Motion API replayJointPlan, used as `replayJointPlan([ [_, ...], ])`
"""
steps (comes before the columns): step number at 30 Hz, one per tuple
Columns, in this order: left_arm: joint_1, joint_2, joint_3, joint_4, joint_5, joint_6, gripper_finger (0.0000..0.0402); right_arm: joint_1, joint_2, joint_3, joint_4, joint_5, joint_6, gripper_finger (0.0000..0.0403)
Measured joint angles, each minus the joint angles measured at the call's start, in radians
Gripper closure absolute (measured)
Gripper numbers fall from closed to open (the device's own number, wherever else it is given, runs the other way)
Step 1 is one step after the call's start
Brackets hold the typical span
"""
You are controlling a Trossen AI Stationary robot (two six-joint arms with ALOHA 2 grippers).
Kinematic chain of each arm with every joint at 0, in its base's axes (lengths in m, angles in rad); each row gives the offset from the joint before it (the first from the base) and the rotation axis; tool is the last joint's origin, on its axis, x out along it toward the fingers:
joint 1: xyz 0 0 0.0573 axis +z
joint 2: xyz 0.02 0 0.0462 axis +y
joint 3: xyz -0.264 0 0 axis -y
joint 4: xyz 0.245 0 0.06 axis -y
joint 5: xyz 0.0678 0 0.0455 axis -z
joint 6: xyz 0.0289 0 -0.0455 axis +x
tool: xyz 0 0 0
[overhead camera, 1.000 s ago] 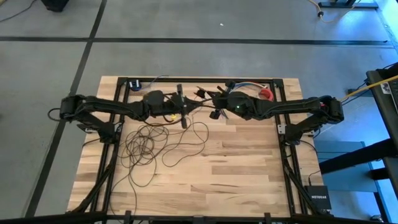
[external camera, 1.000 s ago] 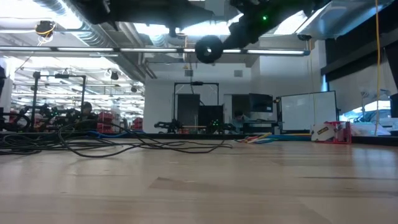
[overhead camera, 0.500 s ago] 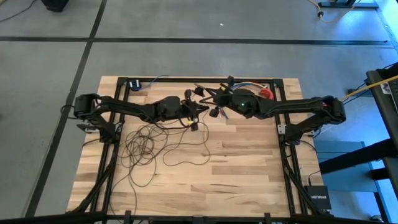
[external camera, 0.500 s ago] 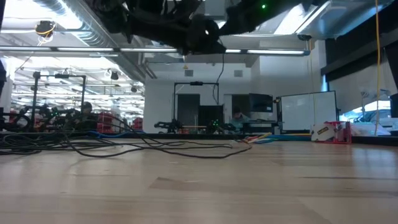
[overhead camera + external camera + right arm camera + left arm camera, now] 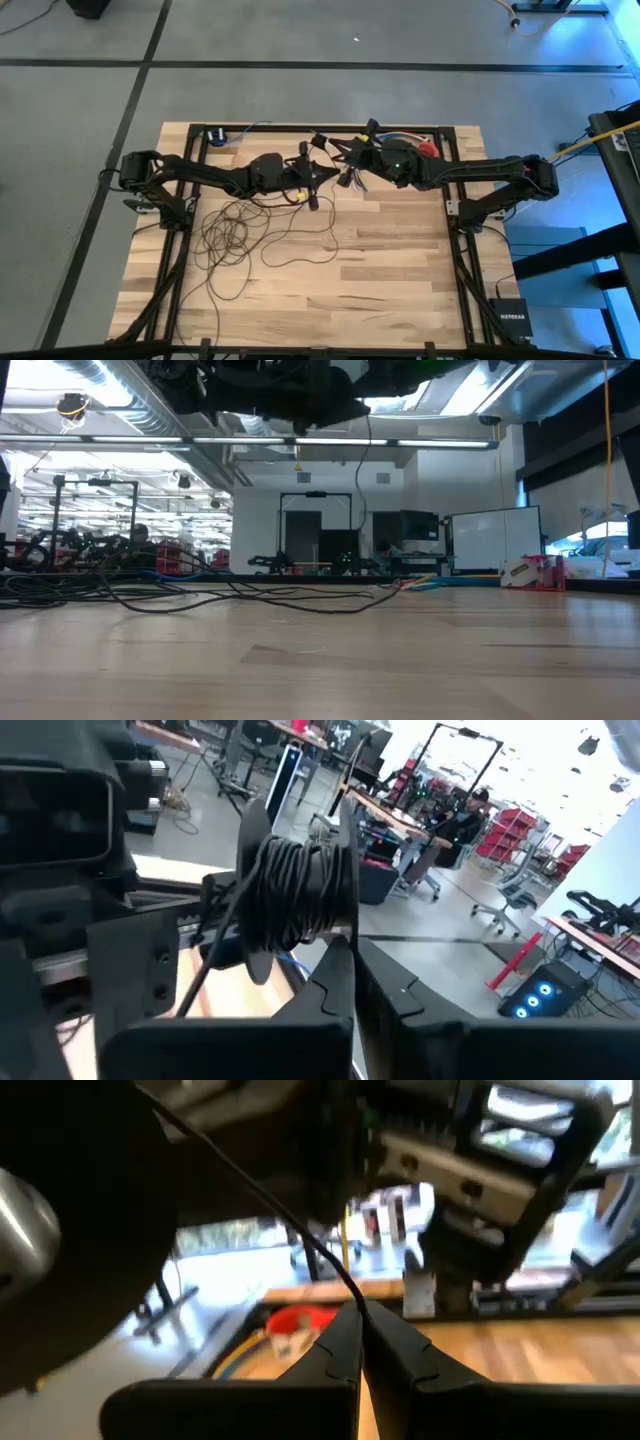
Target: Coiling cords
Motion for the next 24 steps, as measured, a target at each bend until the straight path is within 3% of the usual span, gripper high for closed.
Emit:
replayJointPlan([
  [9, 0.020, 0.015, 0.029, 0.053, 0.008, 0.070, 0.0401, -0.001, 0.002, 0.001, -0.007, -0.007, 0.000, 0.0402],
  [24, 0.075, 0.082, 0.047, -0.143, -0.116, 0.106, 0.0401, 0.002, -0.024, -0.008, 0.033, -0.026, -0.029, 0.0402],
])
